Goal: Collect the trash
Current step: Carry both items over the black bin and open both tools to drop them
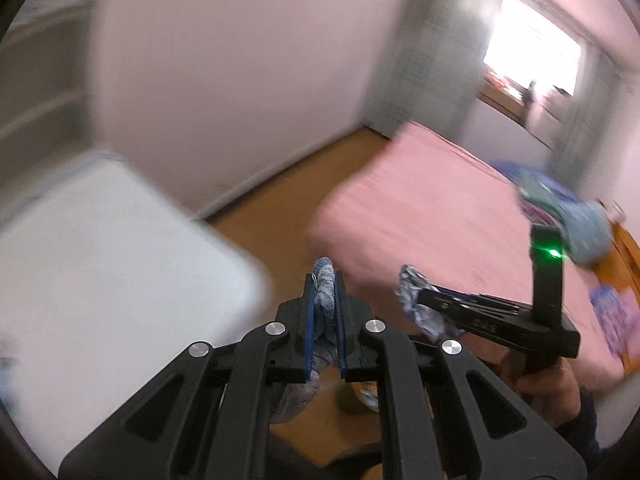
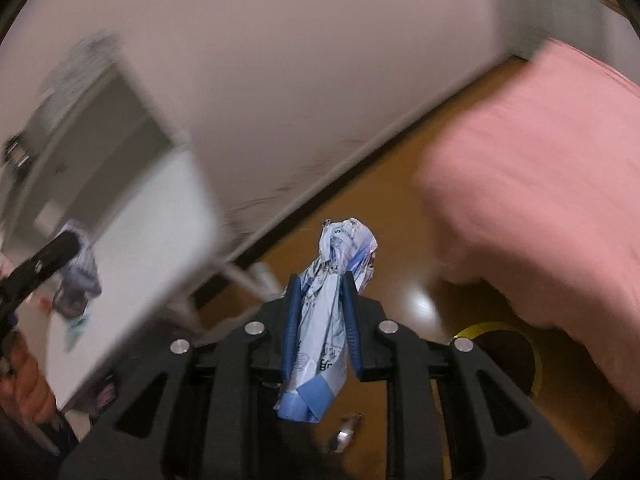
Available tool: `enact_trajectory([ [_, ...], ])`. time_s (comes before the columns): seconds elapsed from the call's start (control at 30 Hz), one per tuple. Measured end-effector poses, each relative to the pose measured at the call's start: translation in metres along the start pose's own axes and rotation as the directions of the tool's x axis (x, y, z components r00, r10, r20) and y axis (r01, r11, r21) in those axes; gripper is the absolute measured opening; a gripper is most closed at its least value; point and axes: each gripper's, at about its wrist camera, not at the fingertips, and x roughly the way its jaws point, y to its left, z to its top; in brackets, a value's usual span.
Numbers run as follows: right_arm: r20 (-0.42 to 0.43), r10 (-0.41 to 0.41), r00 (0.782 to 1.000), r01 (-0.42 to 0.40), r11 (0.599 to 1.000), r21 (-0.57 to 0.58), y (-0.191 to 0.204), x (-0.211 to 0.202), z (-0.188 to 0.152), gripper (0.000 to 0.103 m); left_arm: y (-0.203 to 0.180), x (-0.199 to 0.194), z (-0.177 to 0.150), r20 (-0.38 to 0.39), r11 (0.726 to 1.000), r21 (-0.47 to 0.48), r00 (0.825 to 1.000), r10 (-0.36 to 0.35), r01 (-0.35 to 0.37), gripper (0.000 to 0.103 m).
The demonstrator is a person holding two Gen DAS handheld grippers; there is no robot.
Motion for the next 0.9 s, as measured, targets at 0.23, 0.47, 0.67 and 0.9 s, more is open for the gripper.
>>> enact_trajectory([
  [0.23,-0.092,-0.221,0.971,0.237,0.945,0.224,-0.144,0.018,-0.050,0.021,-0.079,0.155,-0.055,-0.236,0.994,0.038,0.968,-0.087,0.099,0.008],
  [0.47,-0.186,-0.230,0.955,0.283,0.895,0.344,-0.213,0.032,-0.095,0.021,-0.101,0.253,-0.098,-0.419,0.984,0.011,0.894,-0.156,0.177,0.008],
  [0.67,-0.196,-0.223,0.955,0.284,0.881,0.378,-0.237,0.033,-0.113,0.021,-0.129,0.295,-0.126,-0.496,0.978,0.046,0.854,-0.156,0.205,0.008],
  [0.9,-0.198,-0.207,0.958,0.271,0.882,0.386,-0.236,0.044,-0.109,0.021,-0.145,0.311,-0.126,-0.493,0.970,0.085,0.856,-0.157,0.226,0.008],
])
